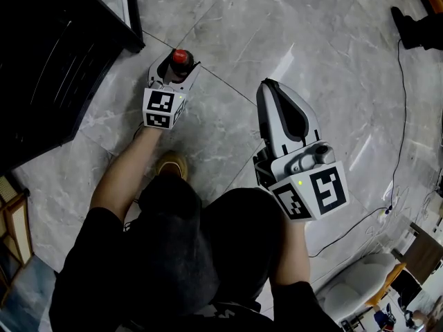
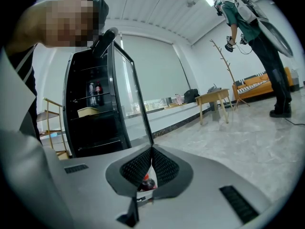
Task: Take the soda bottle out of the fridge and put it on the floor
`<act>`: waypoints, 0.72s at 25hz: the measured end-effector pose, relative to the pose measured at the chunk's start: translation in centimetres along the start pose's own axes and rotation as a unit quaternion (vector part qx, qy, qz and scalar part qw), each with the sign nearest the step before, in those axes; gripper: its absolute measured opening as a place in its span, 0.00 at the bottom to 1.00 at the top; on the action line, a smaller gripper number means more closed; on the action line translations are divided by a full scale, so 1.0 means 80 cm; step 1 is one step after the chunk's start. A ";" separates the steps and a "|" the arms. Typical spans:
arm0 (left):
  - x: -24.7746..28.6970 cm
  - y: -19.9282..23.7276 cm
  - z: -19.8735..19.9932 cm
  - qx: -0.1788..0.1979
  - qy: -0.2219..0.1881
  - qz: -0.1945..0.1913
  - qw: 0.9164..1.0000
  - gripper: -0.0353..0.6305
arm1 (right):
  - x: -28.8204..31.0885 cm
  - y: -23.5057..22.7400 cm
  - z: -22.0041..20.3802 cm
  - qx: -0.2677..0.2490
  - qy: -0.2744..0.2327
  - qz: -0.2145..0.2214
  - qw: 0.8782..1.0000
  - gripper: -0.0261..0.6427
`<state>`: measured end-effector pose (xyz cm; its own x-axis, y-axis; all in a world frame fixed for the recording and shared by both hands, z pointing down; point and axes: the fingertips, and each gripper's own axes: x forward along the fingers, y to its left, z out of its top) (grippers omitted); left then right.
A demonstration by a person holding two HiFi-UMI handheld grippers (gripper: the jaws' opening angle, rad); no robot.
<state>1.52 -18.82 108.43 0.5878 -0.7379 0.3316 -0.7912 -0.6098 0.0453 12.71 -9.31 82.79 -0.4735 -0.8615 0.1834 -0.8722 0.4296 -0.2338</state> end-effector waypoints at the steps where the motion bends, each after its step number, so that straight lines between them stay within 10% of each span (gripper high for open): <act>1: 0.000 0.000 0.000 0.002 -0.001 0.000 1.000 0.51 | 0.000 0.001 0.000 -0.001 0.000 0.001 1.000 0.07; 18: 0.000 -0.011 0.002 -0.002 0.001 -0.012 1.000 0.61 | 0.001 0.008 0.005 0.005 -0.004 0.013 1.000 0.07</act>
<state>2.25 -18.38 108.21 0.6062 -0.7222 0.3331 -0.7775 -0.6263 0.0570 12.13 -9.21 82.27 -0.4958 -0.8517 0.1697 -0.8578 0.4499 -0.2484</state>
